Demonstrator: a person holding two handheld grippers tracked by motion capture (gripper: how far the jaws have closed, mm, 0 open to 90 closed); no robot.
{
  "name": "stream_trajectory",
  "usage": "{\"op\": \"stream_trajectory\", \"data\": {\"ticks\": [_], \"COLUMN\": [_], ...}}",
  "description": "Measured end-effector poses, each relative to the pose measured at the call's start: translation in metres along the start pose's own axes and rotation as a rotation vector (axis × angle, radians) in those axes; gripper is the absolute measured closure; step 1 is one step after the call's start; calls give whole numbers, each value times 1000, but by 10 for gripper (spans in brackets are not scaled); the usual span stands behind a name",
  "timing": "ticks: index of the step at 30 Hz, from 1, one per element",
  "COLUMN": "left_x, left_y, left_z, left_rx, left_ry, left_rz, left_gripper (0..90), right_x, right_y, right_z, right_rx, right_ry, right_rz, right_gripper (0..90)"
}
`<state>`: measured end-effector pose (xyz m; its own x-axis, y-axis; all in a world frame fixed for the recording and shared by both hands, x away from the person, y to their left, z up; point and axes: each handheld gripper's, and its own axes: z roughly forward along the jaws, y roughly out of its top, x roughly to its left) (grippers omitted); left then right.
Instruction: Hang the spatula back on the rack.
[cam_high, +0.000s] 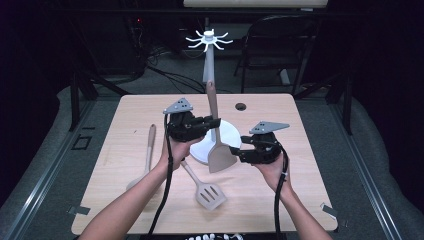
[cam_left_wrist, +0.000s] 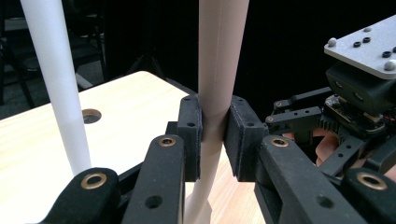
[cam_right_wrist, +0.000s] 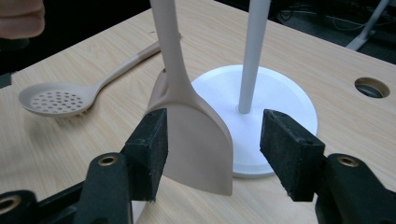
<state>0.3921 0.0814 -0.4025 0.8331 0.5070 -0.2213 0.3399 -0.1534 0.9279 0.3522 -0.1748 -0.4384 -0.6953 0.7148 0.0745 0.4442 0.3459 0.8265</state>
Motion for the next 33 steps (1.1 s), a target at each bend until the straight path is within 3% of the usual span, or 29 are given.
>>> {"op": "stream_trajectory", "data": {"ticks": [17, 33], "left_x": [10, 18], "left_y": [6, 14], "left_z": [-8, -16], "left_rx": [13, 24], "left_ry": [-6, -11], "left_rz": [30, 60], "left_gripper": [772, 772], "right_x": [-15, -20], "right_y": [-11, -15], "right_z": [-1, -1], "right_rx": [32, 67], "right_ry": [-33, -61], "right_rz": [24, 12], "right_gripper": [157, 48]}}
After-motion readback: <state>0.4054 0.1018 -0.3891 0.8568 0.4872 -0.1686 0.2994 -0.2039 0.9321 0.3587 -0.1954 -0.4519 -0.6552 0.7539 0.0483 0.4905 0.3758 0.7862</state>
